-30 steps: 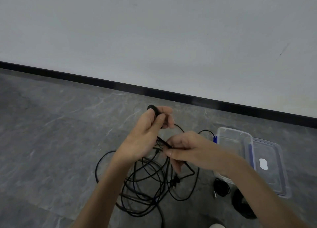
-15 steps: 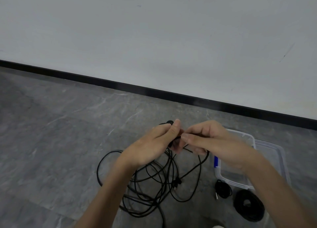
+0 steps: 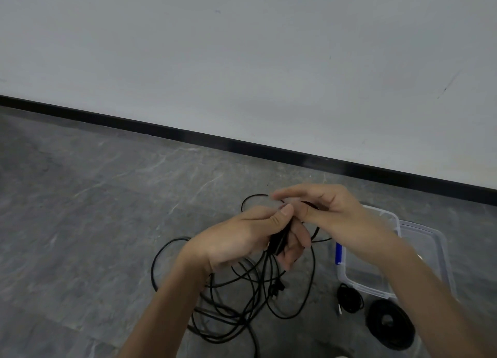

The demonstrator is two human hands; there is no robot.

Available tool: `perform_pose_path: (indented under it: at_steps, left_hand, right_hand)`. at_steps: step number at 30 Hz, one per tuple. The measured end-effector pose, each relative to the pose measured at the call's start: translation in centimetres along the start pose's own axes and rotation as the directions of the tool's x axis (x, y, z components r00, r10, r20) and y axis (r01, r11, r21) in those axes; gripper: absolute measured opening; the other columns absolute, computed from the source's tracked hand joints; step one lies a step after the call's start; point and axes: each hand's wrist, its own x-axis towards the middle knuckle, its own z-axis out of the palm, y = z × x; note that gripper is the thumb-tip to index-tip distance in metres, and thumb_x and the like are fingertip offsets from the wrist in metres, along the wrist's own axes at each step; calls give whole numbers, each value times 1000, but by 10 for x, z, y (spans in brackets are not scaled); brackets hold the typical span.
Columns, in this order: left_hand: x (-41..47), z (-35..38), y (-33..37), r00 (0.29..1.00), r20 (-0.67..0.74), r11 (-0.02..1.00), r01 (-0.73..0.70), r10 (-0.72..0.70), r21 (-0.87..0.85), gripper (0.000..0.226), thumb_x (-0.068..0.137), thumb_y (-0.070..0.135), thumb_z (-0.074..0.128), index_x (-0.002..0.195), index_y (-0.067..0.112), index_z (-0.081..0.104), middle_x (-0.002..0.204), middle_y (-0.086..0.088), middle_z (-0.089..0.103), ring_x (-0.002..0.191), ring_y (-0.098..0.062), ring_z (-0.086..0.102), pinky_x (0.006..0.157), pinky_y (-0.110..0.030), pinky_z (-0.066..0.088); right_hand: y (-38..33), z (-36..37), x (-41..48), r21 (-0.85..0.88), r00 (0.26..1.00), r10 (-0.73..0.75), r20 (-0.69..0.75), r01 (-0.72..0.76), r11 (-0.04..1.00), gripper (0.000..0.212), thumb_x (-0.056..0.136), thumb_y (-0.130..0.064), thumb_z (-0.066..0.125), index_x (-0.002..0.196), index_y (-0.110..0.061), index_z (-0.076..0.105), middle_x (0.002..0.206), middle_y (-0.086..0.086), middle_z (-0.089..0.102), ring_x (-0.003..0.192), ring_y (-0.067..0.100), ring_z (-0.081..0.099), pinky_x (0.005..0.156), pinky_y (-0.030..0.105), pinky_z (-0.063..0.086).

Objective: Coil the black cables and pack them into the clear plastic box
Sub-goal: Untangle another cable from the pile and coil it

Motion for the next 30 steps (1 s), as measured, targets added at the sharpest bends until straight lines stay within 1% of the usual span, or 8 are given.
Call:
perform_pose_path:
  at_steps: [2, 4, 7, 10, 13, 20, 26, 30]
  left_hand:
    - [-1, -1, 1, 1000, 7, 999, -21, 21, -29, 41, 99, 35, 32, 92, 9, 63, 69, 4, 61, 69, -13, 58, 70, -23, 46]
    - [-1, -1, 2, 999, -14, 999, -43, 42, -11, 38, 99, 33, 34, 92, 10, 64, 71, 5, 62, 72, -13, 59, 72, -23, 46]
    - [0, -1, 1, 994, -85, 990, -59, 70, 126, 35, 103, 28, 34, 92, 14, 65, 76, 7, 66, 79, -10, 61, 76, -22, 46]
    - [2, -1, 1, 988, -134, 966, -41, 77, 254, 32, 103, 26, 35, 90, 21, 63, 79, 10, 68, 83, -7, 63, 80, -22, 47]
    - [2, -1, 1, 985, -144, 953, -50, 97, 298, 31, 103, 26, 35, 87, 21, 62, 76, 12, 67, 81, -7, 63, 79, -22, 47]
    - [5, 0, -1, 979, -163, 934, -55, 119, 353, 32, 104, 14, 34, 87, 12, 60, 74, 7, 63, 74, -2, 61, 73, -14, 46]
    - [12, 2, -11, 952, -217, 851, -76, 217, 519, 30, 104, 20, 37, 82, 20, 57, 71, 4, 62, 70, -2, 60, 72, -12, 43]
    - [12, 5, -11, 961, -204, 909, -87, 184, 408, 30, 104, 20, 34, 83, 16, 55, 67, 5, 58, 66, -6, 56, 70, -15, 43]
  right_hand:
    - [-3, 3, -1, 62, 999, 3, 40, -6, 998, 25, 85, -25, 55, 98, -10, 72, 73, 23, 69, 77, 17, 72, 76, 18, 52]
    - [-5, 3, 0, 86, 1000, 6, 5, -6, 996, 22, 86, -23, 56, 91, -9, 73, 67, 29, 64, 69, 19, 72, 71, 18, 52]
    - [-3, 0, 1, 80, 1000, 12, -11, -11, 997, 20, 87, -20, 58, 91, -6, 72, 60, 18, 64, 62, 23, 70, 67, 21, 53]
    - [-2, -1, 2, 67, 999, 16, -30, -13, 998, 20, 86, -20, 59, 90, -7, 73, 67, 23, 65, 65, 29, 69, 68, 20, 53]
    - [0, -2, 2, 73, 1000, 8, -11, -7, 997, 21, 89, -18, 57, 92, -3, 71, 63, 12, 66, 62, 32, 69, 69, 26, 54]
    - [4, -3, 4, 25, 998, -17, -59, 18, 1000, 20, 85, -16, 60, 92, -1, 72, 62, 10, 69, 64, 18, 70, 71, 21, 54]
    - [8, -6, 4, -57, 996, -32, -87, 27, 998, 19, 82, -24, 63, 87, -10, 74, 66, 8, 72, 70, 16, 72, 78, 22, 52]
    - [9, -7, 5, -56, 995, -35, -98, 29, 998, 18, 81, -26, 62, 86, -14, 74, 69, 5, 73, 74, 13, 71, 78, 19, 52]
